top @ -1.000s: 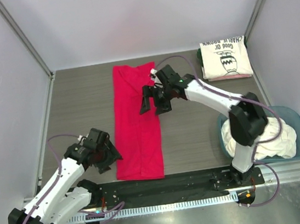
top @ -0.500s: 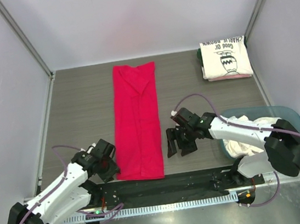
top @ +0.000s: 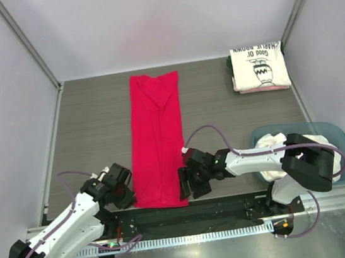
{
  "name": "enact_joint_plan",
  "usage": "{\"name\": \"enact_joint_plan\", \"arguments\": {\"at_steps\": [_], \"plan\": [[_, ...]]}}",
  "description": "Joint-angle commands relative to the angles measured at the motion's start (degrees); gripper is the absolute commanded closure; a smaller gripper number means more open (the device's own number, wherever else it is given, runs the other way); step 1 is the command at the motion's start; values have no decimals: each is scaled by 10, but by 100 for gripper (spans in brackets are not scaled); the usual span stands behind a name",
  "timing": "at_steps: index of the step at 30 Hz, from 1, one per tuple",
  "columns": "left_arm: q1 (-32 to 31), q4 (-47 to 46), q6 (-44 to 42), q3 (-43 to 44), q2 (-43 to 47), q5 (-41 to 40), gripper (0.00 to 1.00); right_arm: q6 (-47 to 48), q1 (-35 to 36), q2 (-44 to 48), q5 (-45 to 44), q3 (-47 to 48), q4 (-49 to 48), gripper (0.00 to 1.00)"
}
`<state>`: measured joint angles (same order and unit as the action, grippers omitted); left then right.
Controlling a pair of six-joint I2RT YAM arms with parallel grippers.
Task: Fold and stack the t-shirts
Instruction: Fold the tshirt
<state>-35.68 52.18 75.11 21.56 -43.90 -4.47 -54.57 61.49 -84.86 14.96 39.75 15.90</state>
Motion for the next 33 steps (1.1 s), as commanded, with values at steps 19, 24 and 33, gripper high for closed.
{"name": "enact_joint_plan", "arguments": {"at_steps": [19,24,33], "plan": [[-3,20,-5,36,32,-15,100,-53,48,-20,-41,24,-7,99],[-3,58,-24,102,31,-32,100,-51,51,10,-130,83,96,99],[-3,89,-72,255,-55,-126,100,10,-16,11,-227,226,212,99]]}}
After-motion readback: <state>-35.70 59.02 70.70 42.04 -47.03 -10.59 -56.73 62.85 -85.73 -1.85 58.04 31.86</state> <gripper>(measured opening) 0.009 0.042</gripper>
